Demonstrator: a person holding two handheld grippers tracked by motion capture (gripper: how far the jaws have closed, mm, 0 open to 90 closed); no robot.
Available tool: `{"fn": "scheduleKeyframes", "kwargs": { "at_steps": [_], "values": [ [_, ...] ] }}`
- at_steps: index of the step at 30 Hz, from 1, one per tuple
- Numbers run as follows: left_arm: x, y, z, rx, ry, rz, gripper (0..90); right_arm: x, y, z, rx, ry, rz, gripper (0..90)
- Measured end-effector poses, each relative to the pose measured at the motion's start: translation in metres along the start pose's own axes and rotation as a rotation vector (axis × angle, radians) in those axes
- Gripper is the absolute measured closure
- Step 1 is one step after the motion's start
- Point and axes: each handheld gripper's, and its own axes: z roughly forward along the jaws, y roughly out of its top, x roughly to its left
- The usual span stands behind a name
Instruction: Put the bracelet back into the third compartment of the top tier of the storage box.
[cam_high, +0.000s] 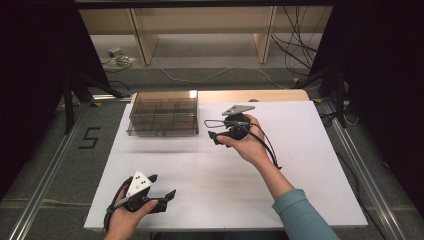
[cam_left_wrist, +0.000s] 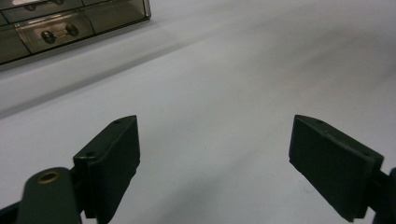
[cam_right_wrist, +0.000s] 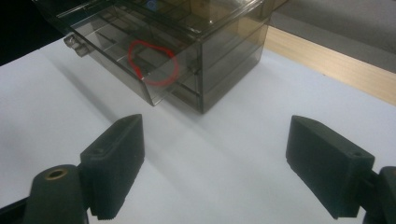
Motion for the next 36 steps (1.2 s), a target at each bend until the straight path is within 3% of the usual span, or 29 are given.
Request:
{"fn": "scheduleKeyframes", "kwargs": {
  "at_steps": [14,36],
  "values": [
    [0.000,0.000,-0.001,-0.002,0.004,0.000,16.3,-0.003,-0.014,-0.013,-0.012,-0.007,0.000,20.3],
    [0.000,0.000,-0.001,-0.002,0.009,0.002,16.2,-0.009,-0.040,-0.035,0.017,-0.023,-0.004,20.9]
  ]
}}
